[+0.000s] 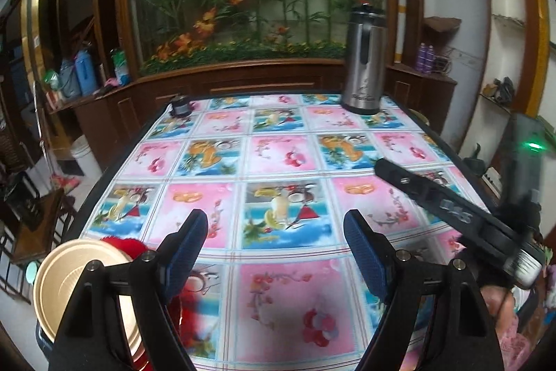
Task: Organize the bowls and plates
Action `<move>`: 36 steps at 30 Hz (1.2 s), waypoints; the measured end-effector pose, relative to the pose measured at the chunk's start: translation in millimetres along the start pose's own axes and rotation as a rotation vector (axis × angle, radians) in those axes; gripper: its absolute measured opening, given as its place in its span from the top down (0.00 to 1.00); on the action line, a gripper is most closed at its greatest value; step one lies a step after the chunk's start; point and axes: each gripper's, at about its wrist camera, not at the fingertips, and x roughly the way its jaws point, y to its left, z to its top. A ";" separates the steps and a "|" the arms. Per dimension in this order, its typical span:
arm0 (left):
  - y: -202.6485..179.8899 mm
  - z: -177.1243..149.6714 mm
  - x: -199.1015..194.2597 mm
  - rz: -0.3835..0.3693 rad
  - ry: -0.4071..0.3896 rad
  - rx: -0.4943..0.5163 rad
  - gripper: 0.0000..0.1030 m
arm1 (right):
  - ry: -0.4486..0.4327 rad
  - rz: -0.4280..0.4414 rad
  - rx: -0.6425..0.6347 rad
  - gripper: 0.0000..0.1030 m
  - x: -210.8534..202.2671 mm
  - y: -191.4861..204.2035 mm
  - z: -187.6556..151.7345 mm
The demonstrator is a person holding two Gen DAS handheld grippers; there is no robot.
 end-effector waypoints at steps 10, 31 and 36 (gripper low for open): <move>65.5 -11.7 -41.6 0.174 -0.070 -0.128 0.21 | -0.018 0.100 -0.123 0.57 -19.7 53.4 -34.0; 207.6 -64.2 -91.1 0.451 -0.033 -0.363 0.16 | 0.274 0.302 -0.257 0.56 11.0 198.7 -117.4; 216.8 -71.6 -89.0 0.416 -0.003 -0.382 0.16 | 0.292 0.293 -0.264 0.56 16.7 202.5 -122.4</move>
